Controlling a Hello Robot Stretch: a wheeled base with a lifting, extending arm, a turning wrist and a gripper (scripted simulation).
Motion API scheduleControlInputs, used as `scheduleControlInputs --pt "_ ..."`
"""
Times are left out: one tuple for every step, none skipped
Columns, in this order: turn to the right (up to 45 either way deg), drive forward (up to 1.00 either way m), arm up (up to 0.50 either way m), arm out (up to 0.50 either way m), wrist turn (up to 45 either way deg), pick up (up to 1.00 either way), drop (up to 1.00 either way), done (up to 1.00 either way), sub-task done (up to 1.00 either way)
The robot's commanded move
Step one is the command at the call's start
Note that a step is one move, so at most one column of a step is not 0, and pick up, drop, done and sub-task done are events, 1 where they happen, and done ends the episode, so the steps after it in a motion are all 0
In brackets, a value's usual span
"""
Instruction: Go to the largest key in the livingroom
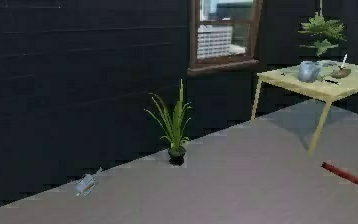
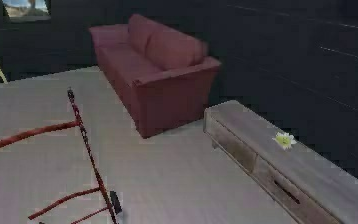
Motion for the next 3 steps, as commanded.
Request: scheduleControlInputs --pt "45.0 0.00 0.00 0.00 0.0 0.00 0.00 0.00 0.00" --pt "45.0 0.00 0.00 0.00 0.0 0.00 0.00 0.00 0.00" --pt "45.0 0.00 0.00 0.00 0.0 0.00 0.00 0.00 0.00"
